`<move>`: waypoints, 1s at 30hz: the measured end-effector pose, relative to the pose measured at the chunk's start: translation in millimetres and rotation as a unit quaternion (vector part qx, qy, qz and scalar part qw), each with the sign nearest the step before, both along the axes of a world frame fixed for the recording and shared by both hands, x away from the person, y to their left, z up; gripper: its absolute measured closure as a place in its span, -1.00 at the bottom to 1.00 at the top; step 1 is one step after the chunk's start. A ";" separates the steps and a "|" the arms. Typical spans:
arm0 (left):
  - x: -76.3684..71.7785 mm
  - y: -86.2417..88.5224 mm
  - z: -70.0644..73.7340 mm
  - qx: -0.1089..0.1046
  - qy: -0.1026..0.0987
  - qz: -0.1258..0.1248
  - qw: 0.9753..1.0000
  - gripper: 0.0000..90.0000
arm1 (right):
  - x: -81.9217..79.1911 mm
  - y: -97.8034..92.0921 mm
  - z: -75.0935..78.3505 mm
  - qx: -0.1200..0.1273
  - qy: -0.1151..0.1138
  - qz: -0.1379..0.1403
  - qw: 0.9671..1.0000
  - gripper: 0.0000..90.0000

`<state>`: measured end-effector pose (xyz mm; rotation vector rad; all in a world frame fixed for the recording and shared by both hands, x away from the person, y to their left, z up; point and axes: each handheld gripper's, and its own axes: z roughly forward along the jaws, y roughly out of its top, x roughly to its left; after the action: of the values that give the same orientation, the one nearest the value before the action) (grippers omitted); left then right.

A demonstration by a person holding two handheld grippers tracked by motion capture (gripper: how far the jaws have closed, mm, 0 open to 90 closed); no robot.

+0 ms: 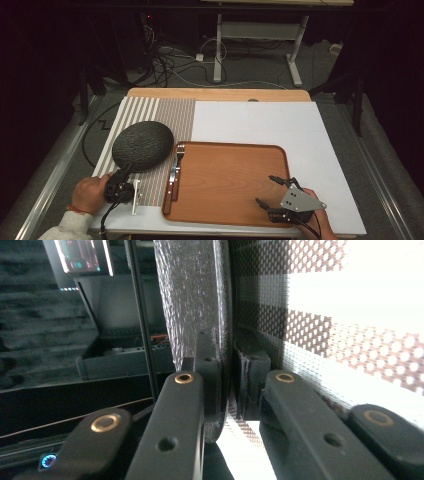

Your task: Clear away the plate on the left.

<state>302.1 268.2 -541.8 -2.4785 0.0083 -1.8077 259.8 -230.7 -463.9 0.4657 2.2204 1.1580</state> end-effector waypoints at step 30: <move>-2.6 -60.6 42.1 -0.040 -0.090 -0.062 0.993 0.78 | 0.1 -3.9 1.6 0.002 -0.006 -0.007 1.000 -0.46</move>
<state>299.5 207.6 -499.7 -2.4059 0.0849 -2.1158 259.9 -234.6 -462.3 0.4723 2.2021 1.1547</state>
